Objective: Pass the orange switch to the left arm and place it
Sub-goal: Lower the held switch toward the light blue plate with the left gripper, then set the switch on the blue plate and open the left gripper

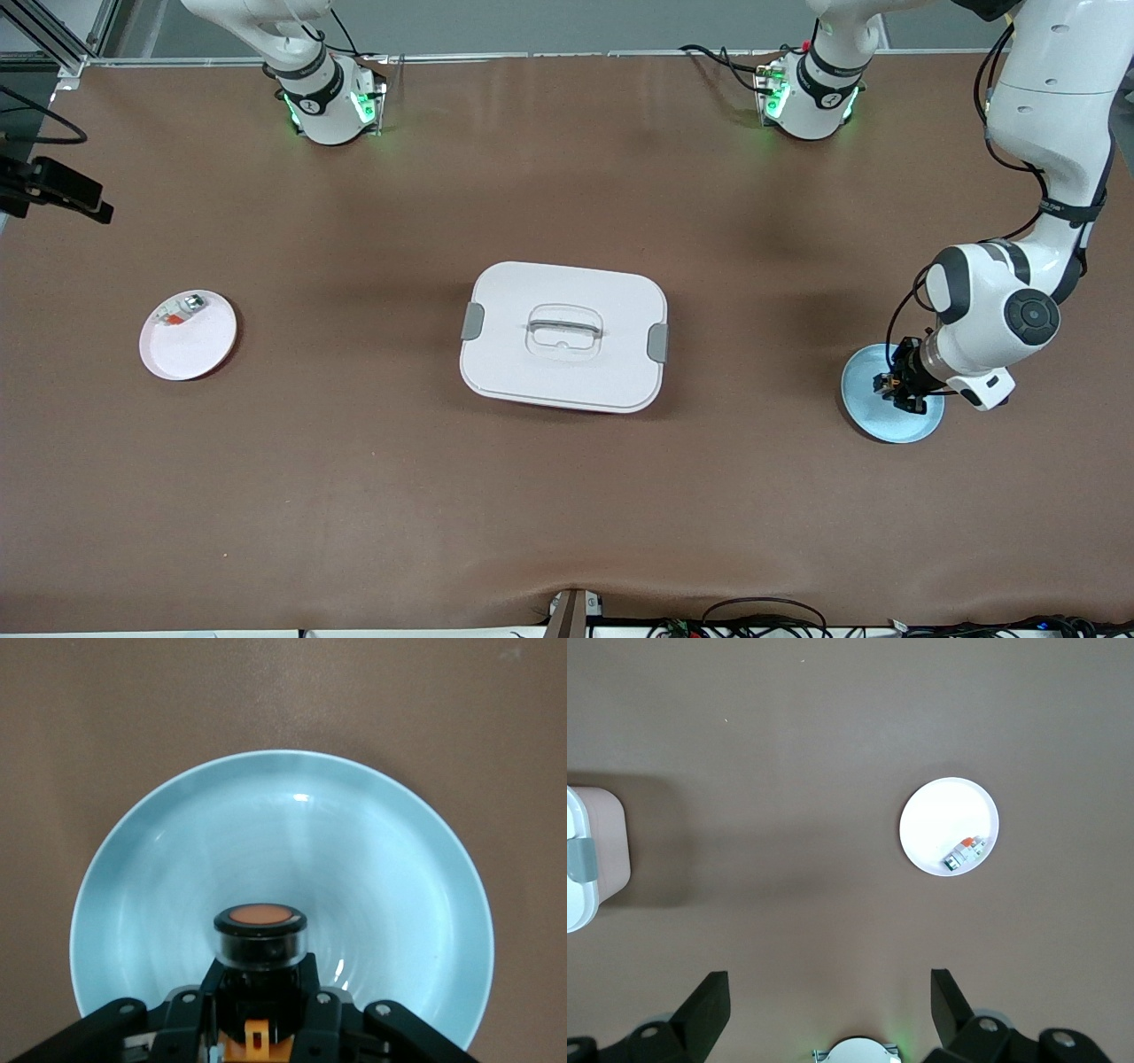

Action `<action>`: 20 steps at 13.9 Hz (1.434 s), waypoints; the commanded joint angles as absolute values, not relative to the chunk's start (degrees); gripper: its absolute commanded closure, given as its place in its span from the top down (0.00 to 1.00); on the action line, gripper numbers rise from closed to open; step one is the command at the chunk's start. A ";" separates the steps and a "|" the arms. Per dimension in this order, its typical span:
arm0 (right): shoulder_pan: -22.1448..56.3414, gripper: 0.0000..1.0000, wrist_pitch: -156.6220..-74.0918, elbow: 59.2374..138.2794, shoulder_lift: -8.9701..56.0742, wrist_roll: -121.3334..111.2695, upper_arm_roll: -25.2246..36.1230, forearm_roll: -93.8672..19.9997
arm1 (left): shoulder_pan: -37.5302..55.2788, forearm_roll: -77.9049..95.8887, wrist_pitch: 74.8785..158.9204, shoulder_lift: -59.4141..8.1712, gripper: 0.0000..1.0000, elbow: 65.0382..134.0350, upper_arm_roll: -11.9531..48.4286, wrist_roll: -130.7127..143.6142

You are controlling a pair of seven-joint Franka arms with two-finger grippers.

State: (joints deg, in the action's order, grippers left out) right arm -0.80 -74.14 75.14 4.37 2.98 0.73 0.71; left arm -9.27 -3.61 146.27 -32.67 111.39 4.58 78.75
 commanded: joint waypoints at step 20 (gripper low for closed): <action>-1.32 1.00 -80.06 90.44 -7.29 3.16 2.90 -1.05 | -9.23 -6.59 145.55 -31.64 1.00 109.17 5.18 79.81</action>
State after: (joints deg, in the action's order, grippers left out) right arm -0.87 -78.52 88.43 -5.40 2.98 2.88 0.19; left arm -9.21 -5.36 146.48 -32.80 109.64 4.77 78.97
